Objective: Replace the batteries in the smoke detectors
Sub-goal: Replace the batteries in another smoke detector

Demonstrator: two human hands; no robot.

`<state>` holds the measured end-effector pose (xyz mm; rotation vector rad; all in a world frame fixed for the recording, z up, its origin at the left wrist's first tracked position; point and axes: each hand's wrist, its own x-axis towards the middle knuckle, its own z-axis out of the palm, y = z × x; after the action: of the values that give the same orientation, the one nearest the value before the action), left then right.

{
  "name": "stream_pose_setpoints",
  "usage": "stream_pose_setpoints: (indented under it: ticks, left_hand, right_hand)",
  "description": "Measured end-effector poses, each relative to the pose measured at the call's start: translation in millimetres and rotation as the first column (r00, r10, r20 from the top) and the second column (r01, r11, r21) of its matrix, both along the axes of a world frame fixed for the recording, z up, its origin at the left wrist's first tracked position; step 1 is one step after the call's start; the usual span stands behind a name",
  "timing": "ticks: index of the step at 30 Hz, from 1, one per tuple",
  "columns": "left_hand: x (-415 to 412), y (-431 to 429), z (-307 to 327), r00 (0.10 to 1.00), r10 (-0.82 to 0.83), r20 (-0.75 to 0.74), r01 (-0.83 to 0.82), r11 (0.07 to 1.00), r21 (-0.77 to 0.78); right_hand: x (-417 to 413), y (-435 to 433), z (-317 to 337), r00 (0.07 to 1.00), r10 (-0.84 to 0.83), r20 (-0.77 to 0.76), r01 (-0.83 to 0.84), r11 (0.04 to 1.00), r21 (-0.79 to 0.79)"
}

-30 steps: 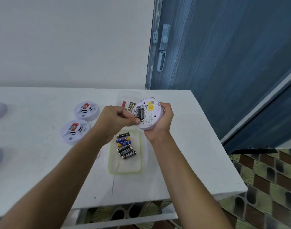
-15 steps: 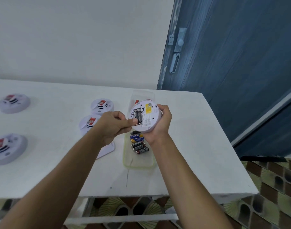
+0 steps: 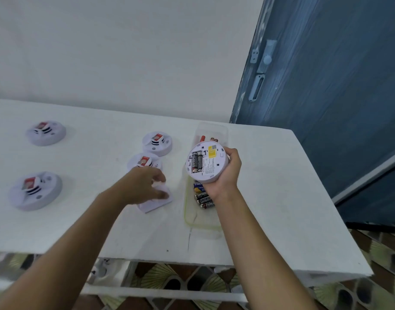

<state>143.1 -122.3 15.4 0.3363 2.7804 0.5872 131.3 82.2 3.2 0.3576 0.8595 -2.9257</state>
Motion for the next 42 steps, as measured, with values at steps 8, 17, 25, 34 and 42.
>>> stream_pose_setpoints:
  ticks: [8, 17, 25, 34, 42]
  left_hand:
    - [7, 0, -19, 0.999, -0.033, -0.02, 0.033, 0.999, -0.016]
    - [3, 1, 14, 0.946, 0.241, -0.217, -0.141, 0.908, 0.394]
    - [21, 33, 44, 0.945, 0.2, -0.258, 0.022, 0.749, 0.662]
    - [28, 46, 40, 0.934, 0.254, -0.25, -0.004, 0.711, 0.703]
    - [30, 47, 38, 0.927, 0.278, -0.25, -0.015, 0.697, 0.717]
  right_hand:
    - [-4, -9, 0, 0.999, 0.034, 0.02, -0.035, 0.999, 0.024]
    - [-2, -9, 6, 0.989, 0.114, 0.089, -0.125, 0.983, 0.133]
    - [4, -20, 19, 0.942, 0.308, 0.132, -0.329, 0.925, 0.192]
    - [7, -20, 32, 0.948, 0.291, 0.125, -0.311, 0.93, 0.194]
    - [9, -20, 37, 0.959, 0.241, 0.147, -0.271, 0.933, 0.237]
